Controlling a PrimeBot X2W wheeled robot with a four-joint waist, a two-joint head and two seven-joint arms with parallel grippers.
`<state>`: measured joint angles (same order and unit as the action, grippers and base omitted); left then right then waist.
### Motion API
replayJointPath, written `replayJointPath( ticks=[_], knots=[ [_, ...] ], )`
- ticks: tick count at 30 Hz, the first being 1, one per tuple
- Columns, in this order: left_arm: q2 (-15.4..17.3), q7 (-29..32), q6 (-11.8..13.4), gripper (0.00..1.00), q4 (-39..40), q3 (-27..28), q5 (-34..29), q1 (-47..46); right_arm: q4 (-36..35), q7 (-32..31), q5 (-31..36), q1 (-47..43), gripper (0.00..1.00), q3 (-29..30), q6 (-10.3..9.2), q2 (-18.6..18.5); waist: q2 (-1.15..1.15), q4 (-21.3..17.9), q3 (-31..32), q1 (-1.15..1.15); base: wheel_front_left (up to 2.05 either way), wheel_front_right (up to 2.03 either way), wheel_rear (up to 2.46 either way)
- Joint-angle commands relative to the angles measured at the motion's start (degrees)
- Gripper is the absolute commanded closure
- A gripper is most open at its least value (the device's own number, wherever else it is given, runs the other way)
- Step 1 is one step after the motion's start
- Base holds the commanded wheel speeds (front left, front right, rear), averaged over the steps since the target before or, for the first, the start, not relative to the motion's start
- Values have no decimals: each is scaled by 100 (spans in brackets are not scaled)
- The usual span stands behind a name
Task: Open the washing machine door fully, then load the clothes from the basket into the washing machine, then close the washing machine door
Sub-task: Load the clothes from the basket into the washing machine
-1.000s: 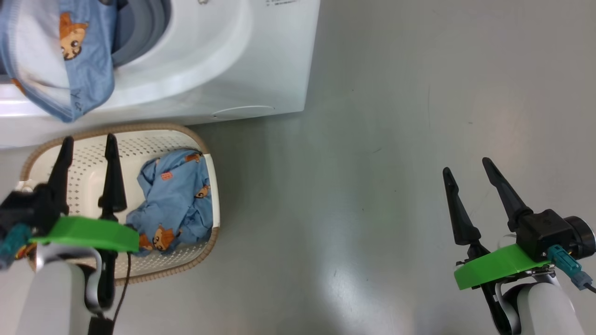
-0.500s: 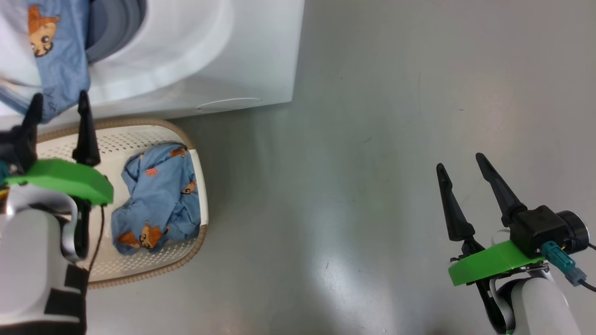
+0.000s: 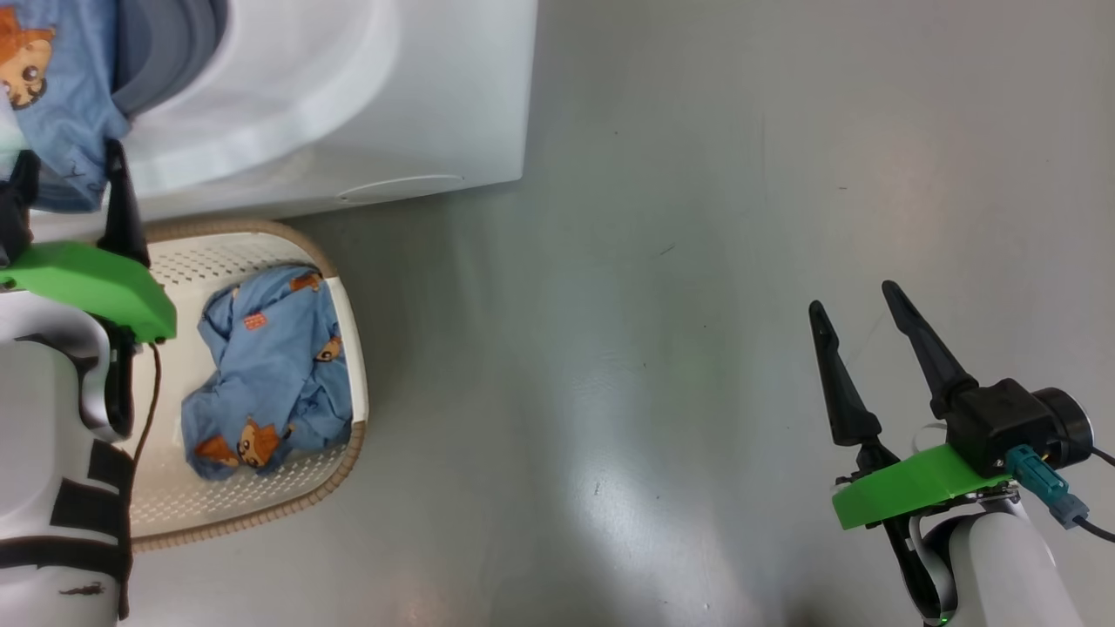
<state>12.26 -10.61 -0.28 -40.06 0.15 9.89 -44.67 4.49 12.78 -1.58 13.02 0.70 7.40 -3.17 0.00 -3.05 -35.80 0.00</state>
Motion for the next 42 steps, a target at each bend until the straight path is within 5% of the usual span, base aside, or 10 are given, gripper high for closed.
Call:
replayJointPath(
  ticks=[1,2,11,22,42],
  knots=[
    [316,-86,-4,70,3,149,29,-85,-91,74,-3,-3,0,-149,9,28,0,-18,-6,0,0,0,0],
    [317,-120,-16,100,-43,158,54,-113,-84,79,-8,0,0,-146,9,28,0,-23,-8,0,0,0,0],
    [307,-347,-64,100,-196,166,151,-131,-23,111,-22,-6,0,-124,9,28,0,30,55,0,0,0,0],
    [602,-411,-41,100,987,482,276,-61,-57,106,-30,-27,0,-131,9,29,0,77,57,0,0,0,0],
    [1726,1203,-652,100,565,-20,461,-2573,-97,155,-75,177,0,-222,9,29,0,-244,-696,0,0,0,0]
  ],
)
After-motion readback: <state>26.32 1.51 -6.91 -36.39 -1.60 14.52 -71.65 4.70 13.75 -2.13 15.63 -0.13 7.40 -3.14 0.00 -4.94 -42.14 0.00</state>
